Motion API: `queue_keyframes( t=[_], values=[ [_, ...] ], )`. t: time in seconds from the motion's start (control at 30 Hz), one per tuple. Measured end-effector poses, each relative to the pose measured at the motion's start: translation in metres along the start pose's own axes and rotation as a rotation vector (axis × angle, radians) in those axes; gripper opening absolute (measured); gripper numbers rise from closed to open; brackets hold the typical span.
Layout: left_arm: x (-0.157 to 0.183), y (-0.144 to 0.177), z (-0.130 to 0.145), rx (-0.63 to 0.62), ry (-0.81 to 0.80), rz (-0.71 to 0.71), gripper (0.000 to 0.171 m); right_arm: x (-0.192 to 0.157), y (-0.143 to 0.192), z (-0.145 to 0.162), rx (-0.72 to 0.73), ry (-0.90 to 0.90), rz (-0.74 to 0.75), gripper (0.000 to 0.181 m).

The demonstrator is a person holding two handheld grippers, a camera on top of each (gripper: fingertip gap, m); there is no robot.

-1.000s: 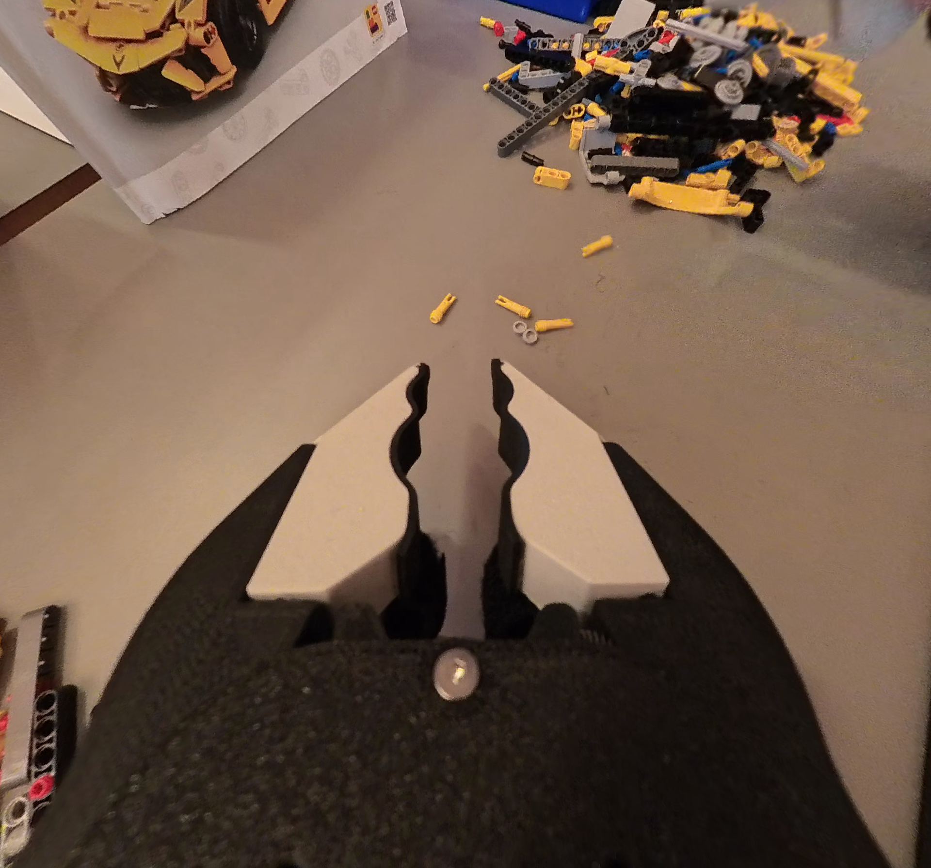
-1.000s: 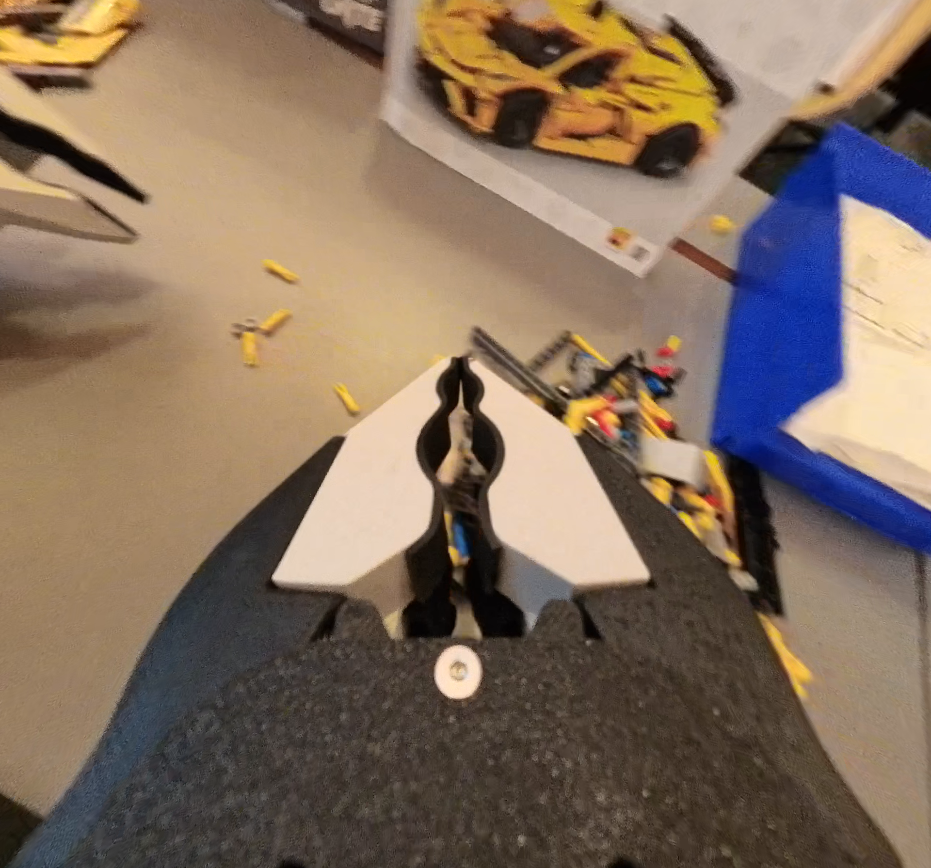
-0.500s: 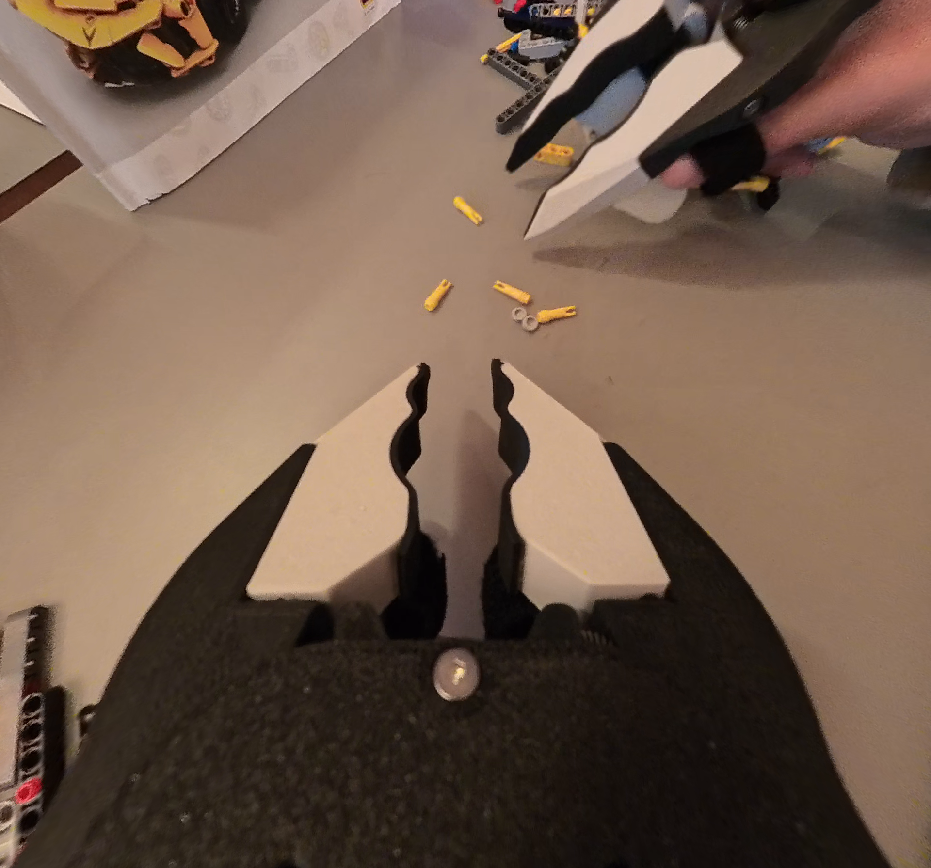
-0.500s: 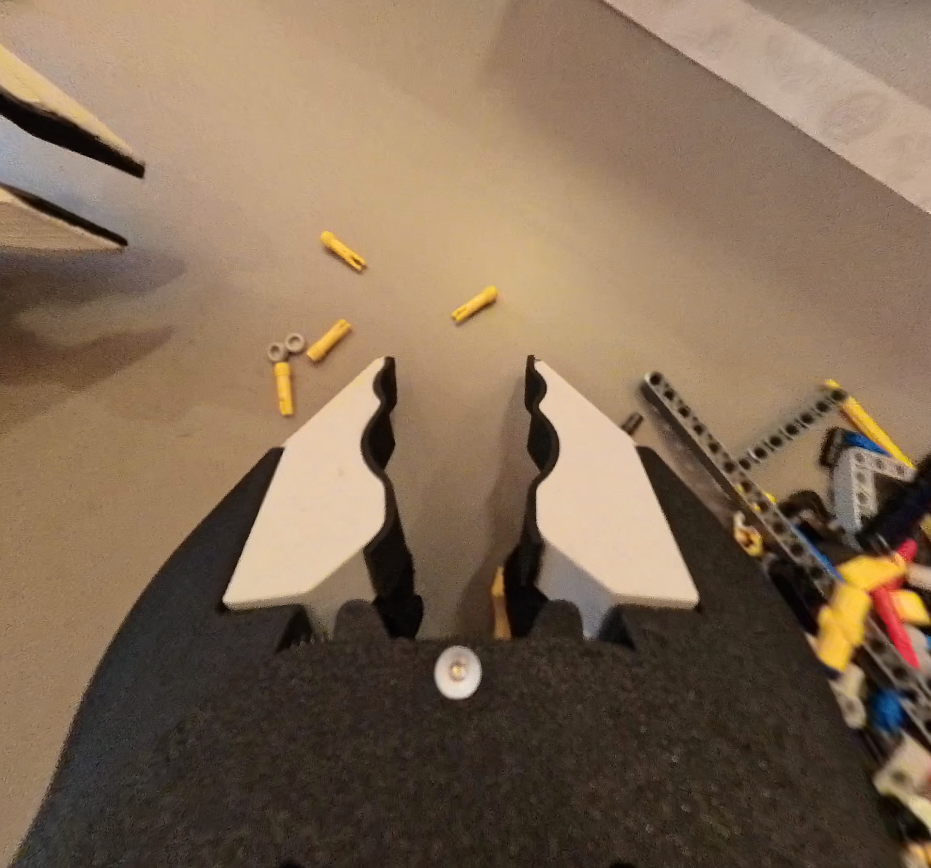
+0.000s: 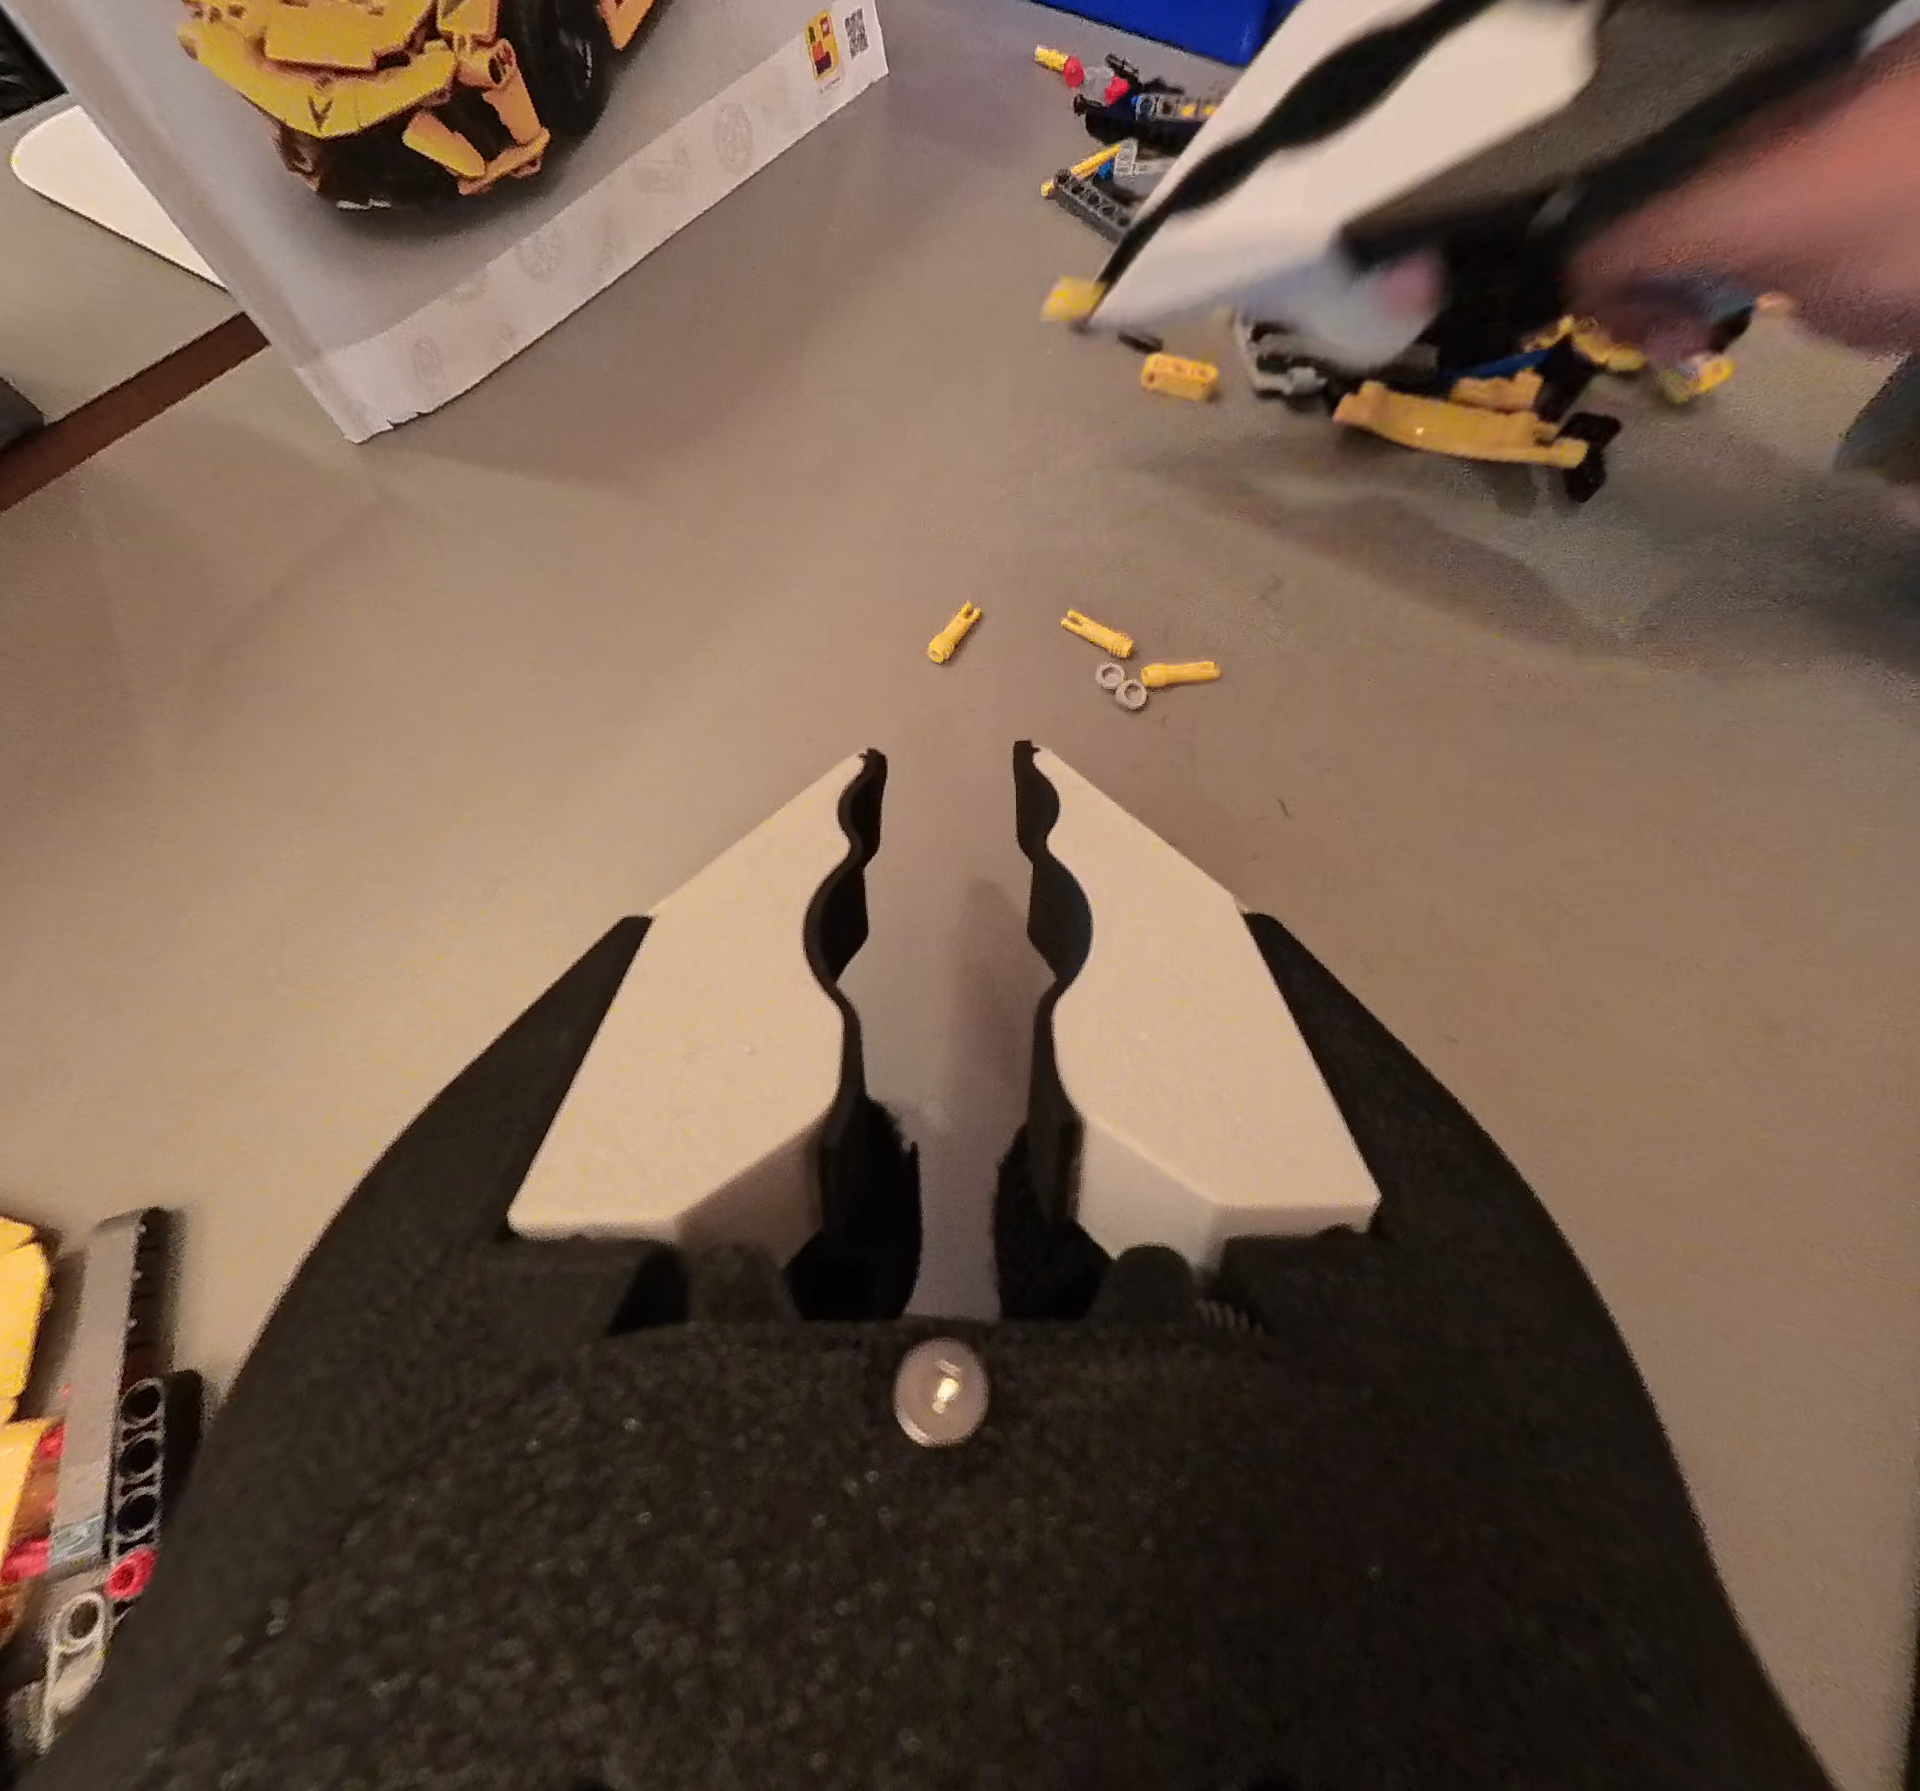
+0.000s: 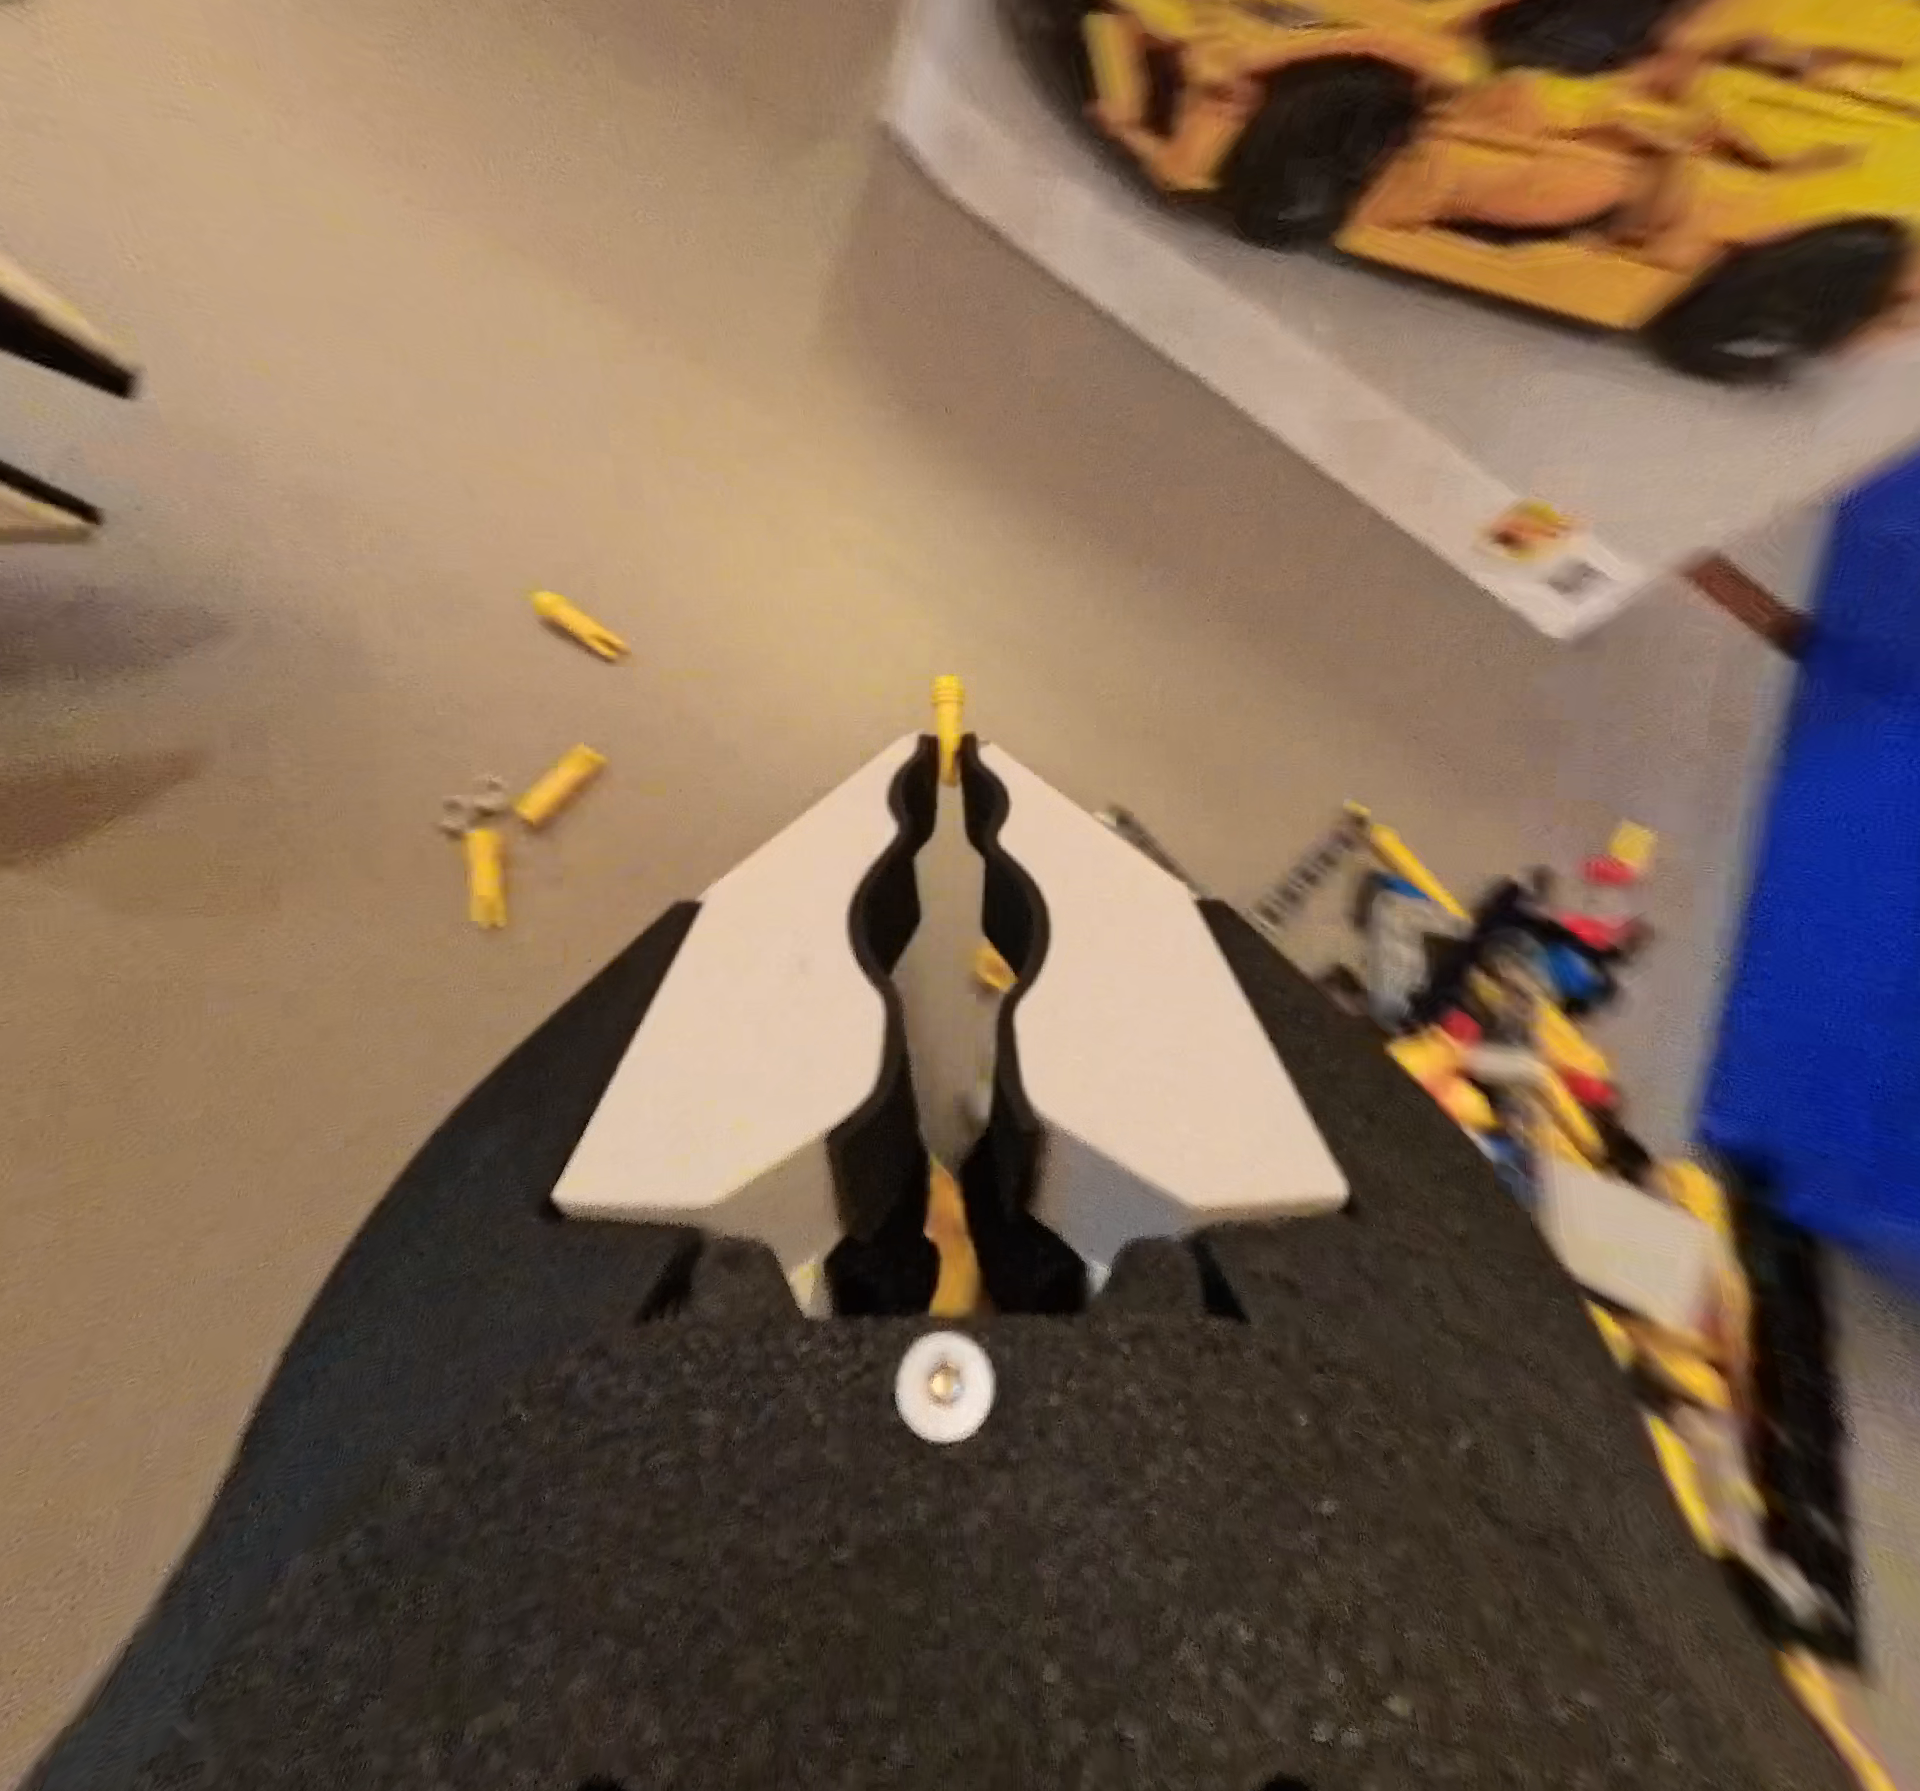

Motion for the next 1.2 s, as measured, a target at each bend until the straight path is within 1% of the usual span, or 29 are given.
queue_keyframes(
  t=[0.03,0.07,0.13,0.2,0.23,0.27,0.33,0.4,0.43,0.47,0.53,0.57,0.6,0.63,0.67,0.77,0.83,0.87,0.93,0.97,1.07,1.13,1.2],
  values=[
    [0.0,0.0,0.0,0.001,0.005,0.004,0.025,0.024,0.02,0.008,0.001,-0.033,0.062,0.003],
    [0.0,0.0,0.0,0.001,0.01,0.008,0.025,0.049,0.039,0.022,-0.016,-0.073,0.117,0.003],
    [0.001,-0.001,0.0,-0.001,0.017,0.015,0.025,0.093,0.068,0.062,-0.097,-0.151,0.191,0.003],
    [0.003,-0.002,0.0,-0.001,0.018,0.023,0.025,0.118,0.083,0.103,-0.194,-0.2,0.196,0.003],
    [0.004,-0.002,0.0,-0.002,0.017,0.026,0.025,0.123,0.086,0.115,-0.215,-0.222,0.187,0.003],
    [0.004,-0.003,0.002,-0.007,0.016,0.026,0.025,0.125,0.088,0.118,-0.2,-0.248,0.178,0.003],
    [0.004,-0.005,0.005,-0.02,0.016,0.026,0.025,0.127,0.089,0.115,-0.145,-0.28,0.155,0.004],
    [0.003,-0.006,0.006,-0.023,0.026,0.03,0.025,0.135,0.092,0.105,-0.133,-0.273,0.21,0.01],
    [0.002,-0.006,0.007,-0.024,0.029,0.03,0.025,0.133,0.091,0.094,-0.109,-0.26,0.217,0.01],
    [0.001,-0.005,0.007,-0.024,0.03,0.027,0.025,0.123,0.086,0.077,-0.08,-0.234,0.201,0.011],
    [-0.002,-0.004,0.006,-0.014,0.035,0.016,0.025,0.093,0.062,0.049,-0.07,-0.125,0.166,0.019],
    [-0.003,-0.003,0.005,-0.01,0.042,0.015,0.025,0.072,0.048,0.036,-0.071,-0.076,0.129,0.023],
    [-0.004,-0.003,0.006,-0.012,0.051,0.018,0.025,0.045,0.031,0.019,-0.029,-0.05,0.056,0.023],
    [-0.005,-0.003,0.007,-0.016,0.058,0.02,0.025,0.009,0.014,0.002,0.028,-0.036,-0.072,0.024],
    [-0.006,-0.003,0.008,-0.018,0.061,0.019,0.025,-0.024,0.0,-0.009,0.04,-0.012,-0.181,0.026],
    [-0.008,-0.002,0.007,-0.011,0.065,0.017,0.025,-0.073,-0.037,-0.014,-0.01,0.108,-0.302,0.027],
    [-0.008,-0.002,0.006,-0.009,0.066,0.013,0.025,-0.09,-0.048,-0.009,-0.048,0.126,-0.38,0.027],
    [-0.009,-0.002,0.007,-0.01,0.068,0.013,0.025,-0.093,-0.049,-0.009,-0.05,0.12,-0.41,0.027],
    [-0.008,-0.004,0.008,-0.02,0.071,0.02,0.025,-0.088,-0.051,-0.007,-0.039,0.113,-0.405,0.009],
    [-0.008,-0.004,0.008,-0.02,0.068,0.021,0.025,-0.087,-0.05,-0.007,-0.036,0.121,-0.405,0.005],
    [-0.006,-0.002,0.005,-0.007,0.066,0.024,0.025,-0.084,-0.046,-0.006,-0.065,0.151,-0.387,0.004],
    [-0.006,-0.002,0.005,-0.008,0.065,0.026,0.025,-0.065,-0.03,-0.014,-0.019,0.136,-0.319,0.004],
    [-0.005,-0.002,0.005,-0.01,0.061,0.026,0.025,-0.024,-0.004,-0.016,0.023,0.091,-0.181,0.004]
  ],
)
Point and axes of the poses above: each gripper's, where its closed fingertips meet, y back along the fingers, z out of its underside, x = y × z across the jaws, the point moved 1 cm from there along y, back along the fingers
